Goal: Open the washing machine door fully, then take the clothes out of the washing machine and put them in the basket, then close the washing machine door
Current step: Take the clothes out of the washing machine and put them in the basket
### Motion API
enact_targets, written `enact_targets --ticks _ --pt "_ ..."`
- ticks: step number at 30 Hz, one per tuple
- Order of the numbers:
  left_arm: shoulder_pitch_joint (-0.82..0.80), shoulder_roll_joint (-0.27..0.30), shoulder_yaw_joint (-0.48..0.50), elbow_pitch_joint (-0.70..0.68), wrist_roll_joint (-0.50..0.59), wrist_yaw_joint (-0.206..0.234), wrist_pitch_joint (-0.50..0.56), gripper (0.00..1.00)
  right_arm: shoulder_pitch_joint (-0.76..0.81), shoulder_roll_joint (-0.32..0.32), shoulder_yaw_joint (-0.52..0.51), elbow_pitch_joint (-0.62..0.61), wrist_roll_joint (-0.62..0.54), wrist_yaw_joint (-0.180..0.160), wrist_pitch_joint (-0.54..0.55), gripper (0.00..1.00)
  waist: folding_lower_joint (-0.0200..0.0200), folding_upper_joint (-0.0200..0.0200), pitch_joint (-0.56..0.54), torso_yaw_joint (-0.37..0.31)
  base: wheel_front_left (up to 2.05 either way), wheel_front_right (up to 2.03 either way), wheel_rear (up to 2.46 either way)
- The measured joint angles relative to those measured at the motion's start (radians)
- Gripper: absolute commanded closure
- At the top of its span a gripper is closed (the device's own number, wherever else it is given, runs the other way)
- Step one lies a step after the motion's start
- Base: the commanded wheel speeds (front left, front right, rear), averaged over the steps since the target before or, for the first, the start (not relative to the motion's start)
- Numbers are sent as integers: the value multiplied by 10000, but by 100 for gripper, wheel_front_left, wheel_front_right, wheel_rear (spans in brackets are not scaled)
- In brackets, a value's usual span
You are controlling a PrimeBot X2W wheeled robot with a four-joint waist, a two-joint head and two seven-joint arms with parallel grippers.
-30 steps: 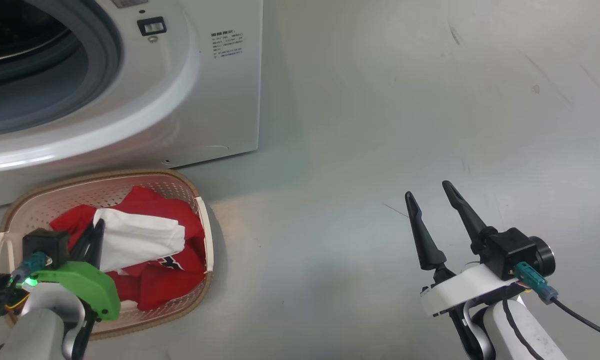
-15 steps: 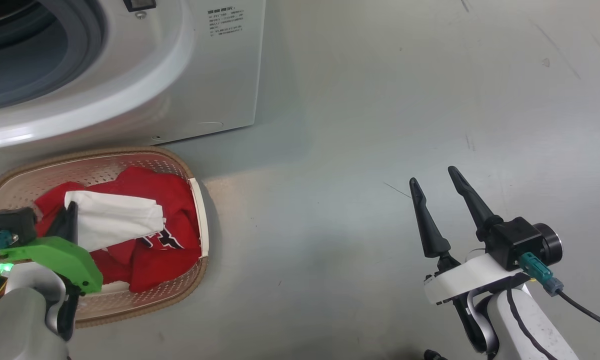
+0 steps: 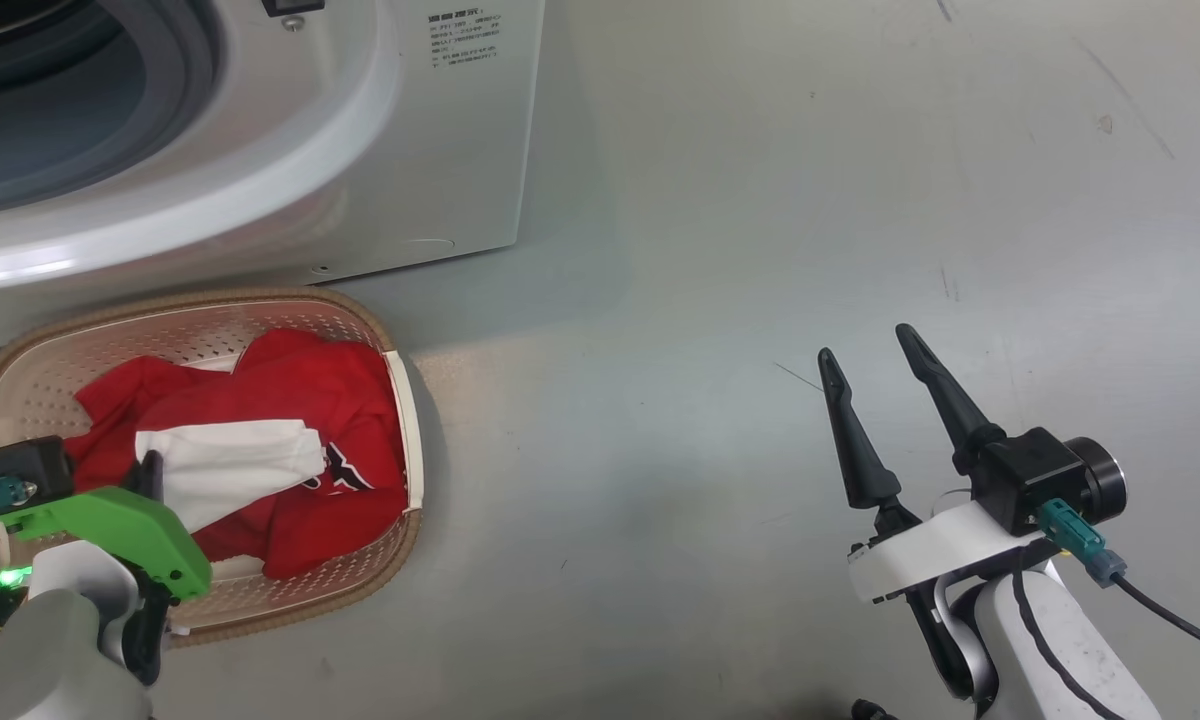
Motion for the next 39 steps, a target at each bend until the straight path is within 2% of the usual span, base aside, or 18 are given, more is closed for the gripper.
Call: enact_targets --ticks 3,5,6,12,19,29,39 --pt "-197 -40 54 309 -90 0 173 100 -12 2 21 0 0 0 0 0 0 1 -6 5 0 0 0" --pt "-287 -35 109 466 -90 44 171 55 -31 6 27 0 0 0 0 0 0 0 -13 5 0 0 0" --pt "-328 -38 171 552 -104 119 169 0 -36 8 27 2 0 -2 0 0 0 0 -16 5 0 0 0" --pt "-566 -38 205 965 -192 182 138 0 -44 17 40 15 0 -71 0 0 0 0 -51 13 0 0 0" --pt "-741 -105 19 1135 -71 113 -374 0 -57 15 29 136 0 -73 0 0 0 0 -273 104 0 0 0" --pt "-882 -318 -621 1120 420 -17 -1271 0 -64 21 -79 435 54 -71 0 0 0 0 -889 373 0 0 0" --pt "-872 -535 -965 566 430 -105 -1799 0 -63 29 -242 788 211 -58 -4 0 0 0 -1810 778 0 0 0"
